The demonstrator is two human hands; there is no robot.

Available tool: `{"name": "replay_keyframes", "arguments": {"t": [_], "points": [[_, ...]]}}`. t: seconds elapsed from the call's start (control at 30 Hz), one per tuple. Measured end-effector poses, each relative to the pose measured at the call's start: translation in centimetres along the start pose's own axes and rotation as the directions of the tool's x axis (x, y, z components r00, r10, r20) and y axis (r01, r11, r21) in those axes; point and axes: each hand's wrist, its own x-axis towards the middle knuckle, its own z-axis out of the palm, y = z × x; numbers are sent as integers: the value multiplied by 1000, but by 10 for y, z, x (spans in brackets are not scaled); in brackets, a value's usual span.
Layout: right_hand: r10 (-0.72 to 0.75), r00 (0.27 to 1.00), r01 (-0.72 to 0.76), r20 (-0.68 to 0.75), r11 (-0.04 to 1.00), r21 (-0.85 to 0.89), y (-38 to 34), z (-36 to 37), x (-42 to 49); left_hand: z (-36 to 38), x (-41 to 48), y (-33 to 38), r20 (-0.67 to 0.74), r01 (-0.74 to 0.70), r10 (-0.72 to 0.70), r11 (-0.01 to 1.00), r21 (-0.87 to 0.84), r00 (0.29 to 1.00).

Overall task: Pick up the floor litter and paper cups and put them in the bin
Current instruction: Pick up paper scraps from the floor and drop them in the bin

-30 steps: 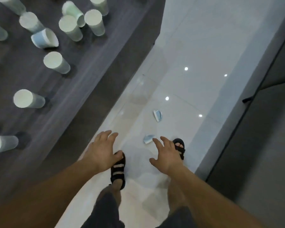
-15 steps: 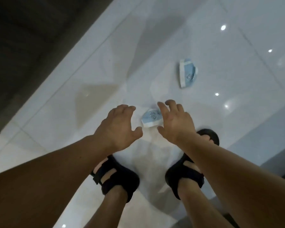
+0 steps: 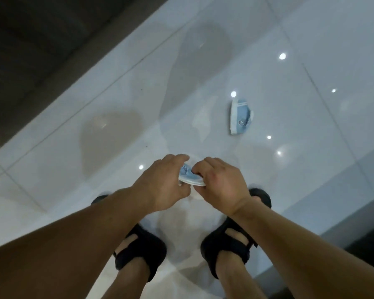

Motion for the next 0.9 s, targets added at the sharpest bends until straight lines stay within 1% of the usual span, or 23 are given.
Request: {"name": "replay_keyframes", "arguments": {"t": [0.07, 0.1, 0.17, 0.23, 0.3, 0.4, 0.47, 0.5, 0.57, 0.63, 0.77, 0.9], "points": [[-17, 1000, 17, 6, 1000, -23, 12, -17, 7, -10, 4, 6, -4, -22, 22, 998, 67, 1000], [4, 1000, -2, 25, 999, -52, 23, -24, 12, -14, 6, 7, -16, -37, 39, 993, 116, 999], [115, 993, -110, 24, 980, -164, 52, -34, 27, -20, 13, 2, -64, -17, 28, 985, 171, 998], [283, 957, -288, -55, 924, -250, 81, -38, 47, -21, 18, -9, -115, 61, -44, 987, 148, 992], [413, 904, -428, -114, 868, -250, 101, -34, 69, -18, 22, -23, -145, 120, -103, 986, 114, 984], [489, 866, -501, -107, 846, -185, 108, -14, 89, -9, 17, -44, -151, 174, -160, 981, 85, 976], [490, 865, -501, -107, 854, -141, 100, -4, 87, -7, 9, -51, -148, 202, -191, 977, 63, 970], [493, 866, -500, -85, 856, -129, 92, -1, 82, -8, 2, -53, -148, 218, -208, 975, 53, 967], [495, 869, -493, -10, 863, -112, 68, -2, 66, -14, -18, -51, -163, 241, -232, 970, 38, 959], [452, 891, -447, 49, 890, -89, 33, -14, 47, -27, -44, -43, -200, 241, -231, 970, 32, 952], [292, 950, -284, 111, 955, -87, -57, -70, 19, -78, -116, -16, -300, 237, -223, 972, 9, 927], [146, 983, -139, 107, 987, -75, -155, -157, 16, -143, -214, 16, -393, 232, -227, 972, -37, 891]]}}
